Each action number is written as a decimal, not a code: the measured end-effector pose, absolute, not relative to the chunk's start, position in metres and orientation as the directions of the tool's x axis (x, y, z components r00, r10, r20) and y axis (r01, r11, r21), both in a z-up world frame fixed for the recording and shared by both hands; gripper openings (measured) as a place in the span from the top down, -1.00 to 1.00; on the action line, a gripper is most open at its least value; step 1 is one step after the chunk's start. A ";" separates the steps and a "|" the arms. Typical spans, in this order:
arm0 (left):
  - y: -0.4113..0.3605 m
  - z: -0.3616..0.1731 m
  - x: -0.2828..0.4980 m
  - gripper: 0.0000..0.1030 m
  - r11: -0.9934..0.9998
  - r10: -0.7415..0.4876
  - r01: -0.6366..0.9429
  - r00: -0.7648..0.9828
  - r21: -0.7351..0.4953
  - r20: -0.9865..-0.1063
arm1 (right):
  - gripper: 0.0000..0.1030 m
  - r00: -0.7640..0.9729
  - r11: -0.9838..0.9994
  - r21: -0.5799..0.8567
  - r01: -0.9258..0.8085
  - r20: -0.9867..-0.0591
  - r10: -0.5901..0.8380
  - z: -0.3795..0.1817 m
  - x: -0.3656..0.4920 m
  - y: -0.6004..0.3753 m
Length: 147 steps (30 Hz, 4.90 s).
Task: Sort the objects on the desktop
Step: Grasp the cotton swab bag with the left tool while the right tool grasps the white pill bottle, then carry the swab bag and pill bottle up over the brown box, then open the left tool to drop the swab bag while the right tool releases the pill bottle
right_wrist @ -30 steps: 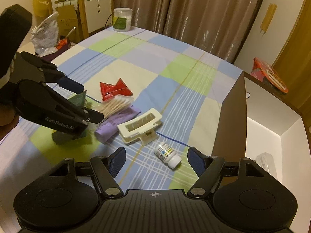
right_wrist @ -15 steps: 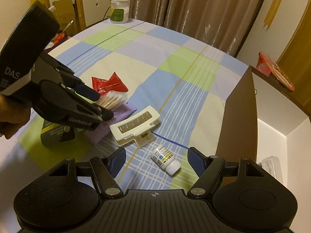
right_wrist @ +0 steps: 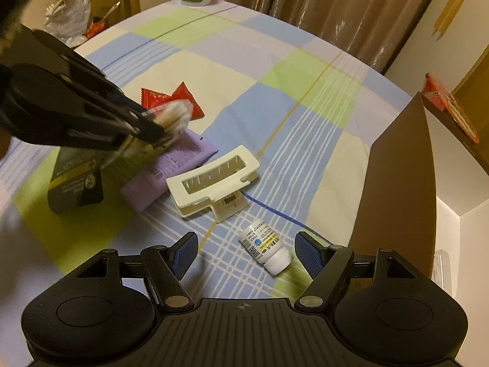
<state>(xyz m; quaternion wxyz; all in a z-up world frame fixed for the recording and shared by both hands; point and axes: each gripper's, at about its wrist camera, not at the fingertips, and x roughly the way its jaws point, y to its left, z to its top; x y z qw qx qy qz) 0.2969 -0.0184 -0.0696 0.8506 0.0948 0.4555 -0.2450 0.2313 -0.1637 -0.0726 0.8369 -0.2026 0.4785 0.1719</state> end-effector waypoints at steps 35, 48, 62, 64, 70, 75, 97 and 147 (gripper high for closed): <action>-0.018 -0.021 0.253 0.83 0.849 -0.378 0.525 0.528 -0.057 -0.761 | 0.51 0.510 0.856 -0.172 -0.487 -0.852 0.119 -0.038 0.213 -0.176; -0.044 0.018 0.227 0.83 0.812 -0.417 0.584 0.552 -0.023 -0.722 | 0.51 0.581 0.896 -0.151 -0.417 -0.803 0.135 0.018 0.180 -0.203; -0.114 0.063 0.189 0.83 0.682 -0.537 0.731 0.503 0.002 -0.677 | 0.51 0.650 0.965 -0.154 -0.211 -0.760 0.021 0.069 0.130 -0.274; -0.129 0.065 0.183 0.83 0.672 -0.548 0.741 0.495 -0.002 -0.674 | 0.51 0.653 0.970 -0.157 -0.186 -0.757 0.003 0.073 0.122 -0.287; -0.177 0.071 0.165 0.83 0.662 -0.564 0.749 0.490 -0.010 -0.665 | 0.51 0.654 0.973 -0.147 -0.178 -0.757 0.005 0.079 0.114 -0.334; -0.219 0.069 0.154 0.83 0.692 -0.547 0.722 0.500 -0.027 -0.671 | 0.51 0.644 0.964 -0.135 -0.228 -0.764 0.045 0.077 0.117 -0.374; -0.279 0.053 0.153 0.83 0.776 -0.459 0.628 0.502 -0.055 -0.733 | 0.51 0.592 0.944 -0.064 -0.322 -0.792 0.149 0.059 0.141 -0.440; -0.331 -0.013 0.186 0.75 0.721 -0.356 0.692 0.414 0.036 -0.838 | 0.50 0.405 0.919 -0.016 -0.395 -0.900 0.158 -0.021 0.201 -0.436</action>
